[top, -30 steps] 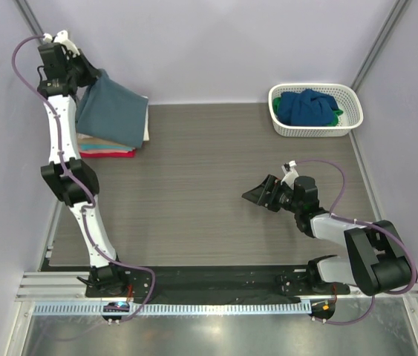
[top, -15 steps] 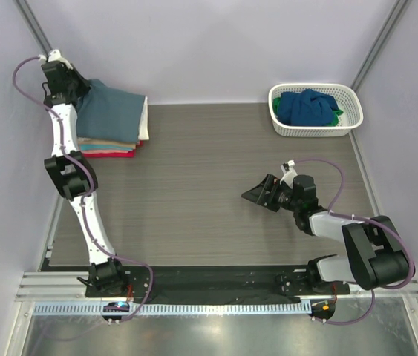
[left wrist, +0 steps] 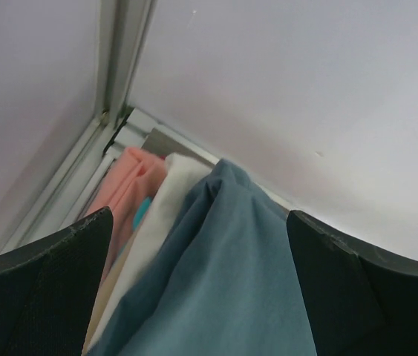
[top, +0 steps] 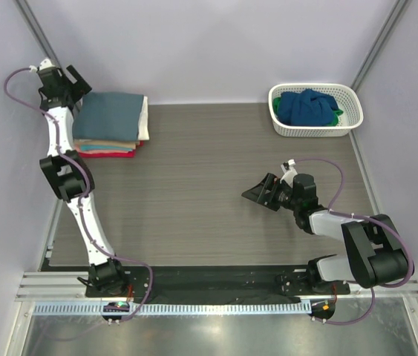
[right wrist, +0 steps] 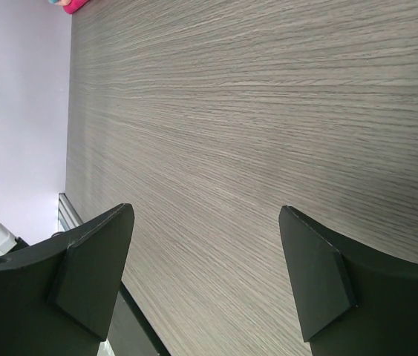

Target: Fold and stack the t-shirts

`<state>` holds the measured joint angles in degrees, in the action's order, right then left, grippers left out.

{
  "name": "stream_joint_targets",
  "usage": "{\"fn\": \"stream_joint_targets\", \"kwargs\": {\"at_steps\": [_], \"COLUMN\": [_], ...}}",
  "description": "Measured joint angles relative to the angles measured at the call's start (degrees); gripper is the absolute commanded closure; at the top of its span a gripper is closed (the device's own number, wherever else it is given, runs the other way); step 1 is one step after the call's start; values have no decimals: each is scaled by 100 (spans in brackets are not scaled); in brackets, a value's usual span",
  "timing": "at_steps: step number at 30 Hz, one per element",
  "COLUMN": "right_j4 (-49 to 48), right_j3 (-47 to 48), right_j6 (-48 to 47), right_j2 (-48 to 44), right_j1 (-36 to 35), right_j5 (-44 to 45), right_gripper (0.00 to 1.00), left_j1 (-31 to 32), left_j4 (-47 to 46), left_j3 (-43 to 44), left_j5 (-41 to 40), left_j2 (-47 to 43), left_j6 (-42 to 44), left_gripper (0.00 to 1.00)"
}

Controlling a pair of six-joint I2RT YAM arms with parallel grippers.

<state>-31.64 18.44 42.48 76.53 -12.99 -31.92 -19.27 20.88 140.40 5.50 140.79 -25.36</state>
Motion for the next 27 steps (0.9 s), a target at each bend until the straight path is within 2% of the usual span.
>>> {"fn": "stream_joint_targets", "kwargs": {"at_steps": [5, 10, 15, 20, 27], "right_j4": [0, -2, -9, -7, -52], "right_j3": [0, -15, -35, -63, -70], "right_j6": [0, 0, 0, 0, 0], "right_j2": [-7, -120, -205, -232, -245], "right_j1": [0, 0, 0, 0, 0], "right_j5": [2, 2, 2, 2, 0], "right_gripper": [15, 15, 15, 15, 15], "left_j1": [138, 570, 1147, 1335, 1338], "left_j4": [306, 459, 466, 420, 286], "left_j3": [-743, -1408, -2103, -2212, -2179], "left_j5": [-551, -962, -979, -221, 520], "left_j2": [-955, -2238, -3283, -3226, -1989], "left_j6": [66, 175, 129, -153, -481], "left_gripper": [0, 0, 7, 16, 19]}}
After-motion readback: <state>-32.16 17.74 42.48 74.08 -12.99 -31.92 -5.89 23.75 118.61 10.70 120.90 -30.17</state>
